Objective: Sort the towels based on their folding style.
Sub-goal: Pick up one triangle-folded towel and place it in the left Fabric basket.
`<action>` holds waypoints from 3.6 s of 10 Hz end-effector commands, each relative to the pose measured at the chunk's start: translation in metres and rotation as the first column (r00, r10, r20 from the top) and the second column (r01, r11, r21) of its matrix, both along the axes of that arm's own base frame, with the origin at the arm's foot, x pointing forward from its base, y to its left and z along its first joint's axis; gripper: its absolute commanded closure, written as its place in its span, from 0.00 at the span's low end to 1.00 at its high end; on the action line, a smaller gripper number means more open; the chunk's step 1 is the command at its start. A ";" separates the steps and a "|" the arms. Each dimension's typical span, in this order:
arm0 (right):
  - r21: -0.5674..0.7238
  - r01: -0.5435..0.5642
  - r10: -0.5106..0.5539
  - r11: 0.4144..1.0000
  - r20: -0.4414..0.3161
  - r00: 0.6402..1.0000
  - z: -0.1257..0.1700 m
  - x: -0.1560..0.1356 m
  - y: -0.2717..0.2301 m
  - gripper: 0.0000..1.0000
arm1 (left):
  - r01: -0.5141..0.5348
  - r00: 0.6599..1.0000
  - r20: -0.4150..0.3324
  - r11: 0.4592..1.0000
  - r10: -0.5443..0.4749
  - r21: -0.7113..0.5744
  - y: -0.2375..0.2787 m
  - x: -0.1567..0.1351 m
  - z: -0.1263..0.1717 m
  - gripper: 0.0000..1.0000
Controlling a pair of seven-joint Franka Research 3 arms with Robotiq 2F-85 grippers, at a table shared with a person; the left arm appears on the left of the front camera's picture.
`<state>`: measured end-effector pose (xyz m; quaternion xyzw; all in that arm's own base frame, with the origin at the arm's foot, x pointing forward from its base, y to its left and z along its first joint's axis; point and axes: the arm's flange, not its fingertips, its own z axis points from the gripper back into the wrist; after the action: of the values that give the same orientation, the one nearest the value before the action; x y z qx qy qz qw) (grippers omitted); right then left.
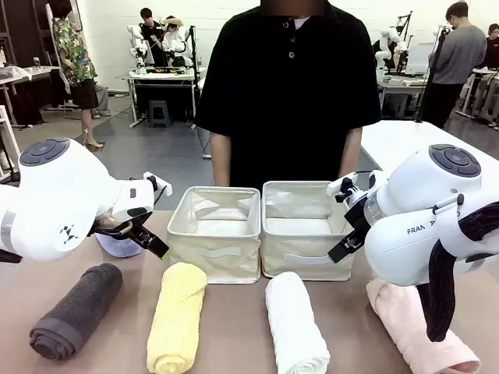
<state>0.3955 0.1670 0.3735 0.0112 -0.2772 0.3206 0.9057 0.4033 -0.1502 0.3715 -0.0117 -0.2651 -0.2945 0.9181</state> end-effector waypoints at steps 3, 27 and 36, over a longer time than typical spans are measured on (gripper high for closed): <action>0.000 0.000 0.000 1.000 0.000 1.000 0.000 0.000 0.000 0.00 | 0.000 1.000 0.000 1.000 0.000 0.000 0.000 0.000 0.000 0.00; -0.044 0.069 -0.054 0.997 0.286 0.957 0.321 -0.150 -0.011 0.00 | 0.033 0.971 0.232 0.996 -0.051 0.081 -0.034 -0.136 0.301 0.00; 0.388 -0.226 0.230 0.894 0.036 0.973 0.299 -0.108 -0.116 0.00 | 0.225 0.974 0.043 0.939 -0.221 -0.261 0.054 -0.093 0.322 0.00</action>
<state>0.2743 0.0910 0.6812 0.1094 -0.3722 0.3319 0.8599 0.2985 -0.1231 0.6826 -0.0893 -0.3467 -0.3315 0.8729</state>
